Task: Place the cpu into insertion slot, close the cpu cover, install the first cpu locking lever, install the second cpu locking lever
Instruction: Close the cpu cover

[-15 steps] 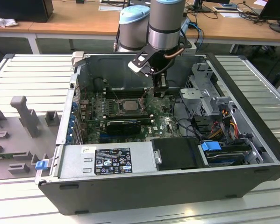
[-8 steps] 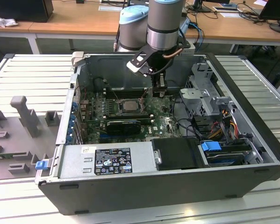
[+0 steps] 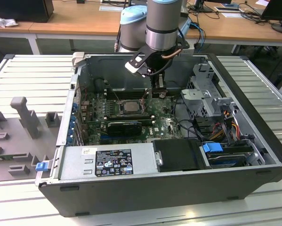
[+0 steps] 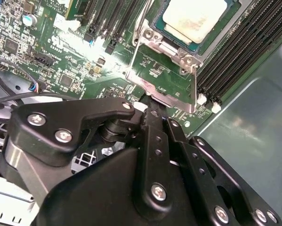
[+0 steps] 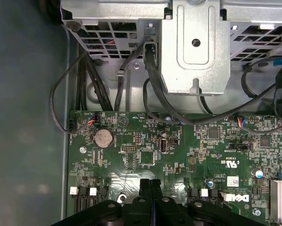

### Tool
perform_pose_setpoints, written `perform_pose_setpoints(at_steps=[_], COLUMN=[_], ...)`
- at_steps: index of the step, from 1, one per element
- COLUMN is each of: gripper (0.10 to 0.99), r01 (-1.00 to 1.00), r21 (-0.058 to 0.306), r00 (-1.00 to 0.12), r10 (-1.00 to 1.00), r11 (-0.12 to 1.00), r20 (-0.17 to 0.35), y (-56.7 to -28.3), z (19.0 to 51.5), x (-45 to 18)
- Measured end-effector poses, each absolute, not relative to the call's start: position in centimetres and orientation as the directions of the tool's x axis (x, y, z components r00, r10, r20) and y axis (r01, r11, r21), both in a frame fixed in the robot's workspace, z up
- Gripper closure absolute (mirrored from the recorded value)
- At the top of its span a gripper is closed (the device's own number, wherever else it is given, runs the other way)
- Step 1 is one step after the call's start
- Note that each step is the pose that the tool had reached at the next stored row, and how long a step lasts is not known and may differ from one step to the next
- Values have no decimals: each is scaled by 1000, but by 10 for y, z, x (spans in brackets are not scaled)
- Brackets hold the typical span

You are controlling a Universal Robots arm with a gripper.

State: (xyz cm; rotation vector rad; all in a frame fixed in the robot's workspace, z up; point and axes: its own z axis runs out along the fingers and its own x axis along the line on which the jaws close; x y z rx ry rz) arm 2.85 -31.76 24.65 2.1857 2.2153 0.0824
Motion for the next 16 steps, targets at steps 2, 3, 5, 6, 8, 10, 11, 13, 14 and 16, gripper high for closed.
perform_pose_setpoints(at_steps=[2, 3, 5, 6, 8, 10, 11, 13, 14, 16], gripper=[980, 980, 980, 980, 980, 980, 980, 980, 980, 980], r01=[998, 998, 998, 998, 998, 998, 998, 998, 998, 998], r21=[58, 58, 58, 58, 58, 58, 58, 58, 58, 58], r00=[-14, -14, -14, -14, -14, -14, -14, -14, -14, -14], r10=[1000, 1000, 1000, 1000, 1000, 1000, 1000, 1000, 1000, 1000], r11=[13, 13, 13, 13, 13, 13, 13, 13, 13, 13], r20=[17, 17, 17, 17, 17, 17, 17, 17, 17, 17], y=[-318, -318, -318, -318, -318, -318, -318, -318, -318, -318], z=[246, 246, 247, 246, 246, 246, 246, 246, 246, 246], x=[28, 27, 26, 25, 25, 23, 22, 21, 21, 20])
